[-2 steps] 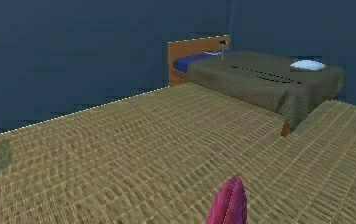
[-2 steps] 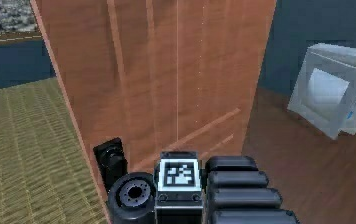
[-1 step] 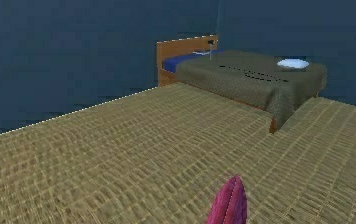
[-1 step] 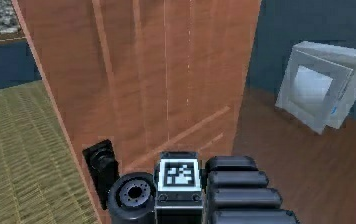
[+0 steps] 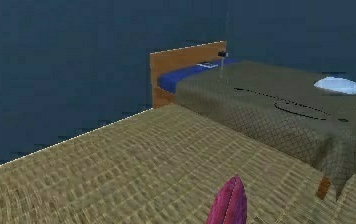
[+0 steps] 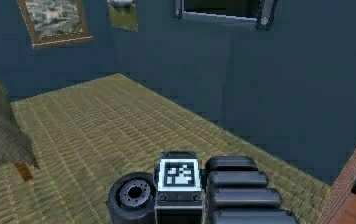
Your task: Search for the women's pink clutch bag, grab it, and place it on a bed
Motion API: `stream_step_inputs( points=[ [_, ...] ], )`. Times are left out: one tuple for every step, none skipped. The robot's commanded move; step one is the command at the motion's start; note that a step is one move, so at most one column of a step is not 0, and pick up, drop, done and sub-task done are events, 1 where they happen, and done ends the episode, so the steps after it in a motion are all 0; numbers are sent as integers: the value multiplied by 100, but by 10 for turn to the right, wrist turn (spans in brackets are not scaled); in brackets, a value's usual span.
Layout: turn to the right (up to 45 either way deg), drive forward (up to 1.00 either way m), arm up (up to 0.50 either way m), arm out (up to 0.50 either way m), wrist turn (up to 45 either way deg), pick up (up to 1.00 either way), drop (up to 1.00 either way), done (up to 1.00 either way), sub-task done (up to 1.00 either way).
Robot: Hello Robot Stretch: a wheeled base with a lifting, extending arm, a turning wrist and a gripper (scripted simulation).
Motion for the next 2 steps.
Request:
stream_step_inputs(
  points=[
    [0,100,0,0,0,0,0,0,0],
    [0,70,0,0,0,0,0,0,0]
  ],
)
